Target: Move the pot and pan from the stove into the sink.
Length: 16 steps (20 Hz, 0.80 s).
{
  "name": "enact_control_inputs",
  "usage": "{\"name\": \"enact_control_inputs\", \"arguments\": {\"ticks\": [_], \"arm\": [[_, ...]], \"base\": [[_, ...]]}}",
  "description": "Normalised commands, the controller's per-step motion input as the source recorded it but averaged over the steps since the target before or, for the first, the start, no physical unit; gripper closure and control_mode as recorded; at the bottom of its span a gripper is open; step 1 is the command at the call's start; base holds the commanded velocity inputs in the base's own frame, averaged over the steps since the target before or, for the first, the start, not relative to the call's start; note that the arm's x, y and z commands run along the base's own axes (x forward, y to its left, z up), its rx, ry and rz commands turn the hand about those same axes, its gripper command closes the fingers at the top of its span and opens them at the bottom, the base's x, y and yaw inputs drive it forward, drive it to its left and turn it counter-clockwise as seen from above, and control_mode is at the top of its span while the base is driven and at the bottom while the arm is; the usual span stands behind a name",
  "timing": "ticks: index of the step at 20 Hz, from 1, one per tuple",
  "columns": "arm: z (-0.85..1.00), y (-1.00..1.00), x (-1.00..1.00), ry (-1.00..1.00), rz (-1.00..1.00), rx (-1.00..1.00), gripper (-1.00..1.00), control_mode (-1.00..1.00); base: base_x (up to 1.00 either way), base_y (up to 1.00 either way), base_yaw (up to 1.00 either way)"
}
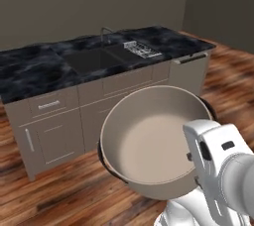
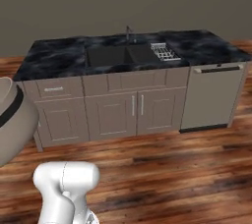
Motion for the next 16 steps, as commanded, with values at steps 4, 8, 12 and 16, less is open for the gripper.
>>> {"name": "enact_control_inputs", "arguments": {"ticks": [4,8,12,16], "arm": [[0.00,0.00,0.00,0.00,0.00,0.00,1.00,1.00],[0.00,0.00,0.00,0.00,0.00,0.00,1.00,1.00],[0.00,0.00,0.00,0.00,0.00,0.00,1.00,1.00],[0.00,0.00,0.00,0.00,0.00,0.00,1.00,1.00]], "base": [[0.18,-0.58,0.03],[0.25,-0.80,0.05],[0.31,-0.87,0.06],[0.30,-0.84,0.08]]}}
